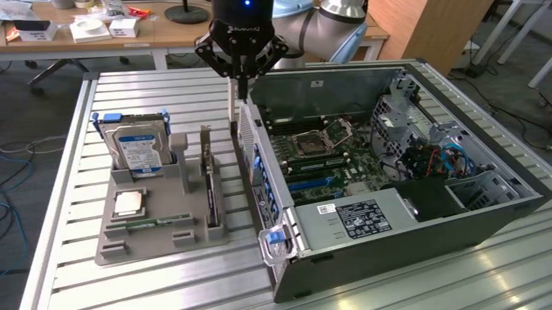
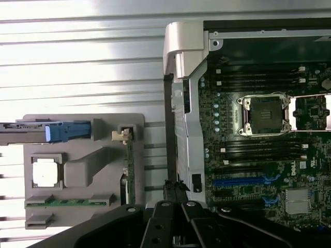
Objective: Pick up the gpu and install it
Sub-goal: 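Reach for the gpu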
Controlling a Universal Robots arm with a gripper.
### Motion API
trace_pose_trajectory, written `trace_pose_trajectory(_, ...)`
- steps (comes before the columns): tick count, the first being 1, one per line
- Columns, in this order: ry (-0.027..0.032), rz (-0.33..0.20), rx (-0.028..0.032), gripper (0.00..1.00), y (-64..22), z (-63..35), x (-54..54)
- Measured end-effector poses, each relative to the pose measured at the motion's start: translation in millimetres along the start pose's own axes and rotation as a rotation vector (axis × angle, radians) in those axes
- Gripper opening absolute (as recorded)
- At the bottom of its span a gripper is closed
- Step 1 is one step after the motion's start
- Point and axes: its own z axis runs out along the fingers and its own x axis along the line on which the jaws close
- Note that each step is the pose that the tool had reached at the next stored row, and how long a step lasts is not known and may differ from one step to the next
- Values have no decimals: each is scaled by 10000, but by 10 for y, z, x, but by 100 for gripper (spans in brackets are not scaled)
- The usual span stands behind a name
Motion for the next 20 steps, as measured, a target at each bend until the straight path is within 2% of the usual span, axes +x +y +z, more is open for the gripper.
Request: trace_pose_trajectory(20,0,1,1,10,-23,-8,311)
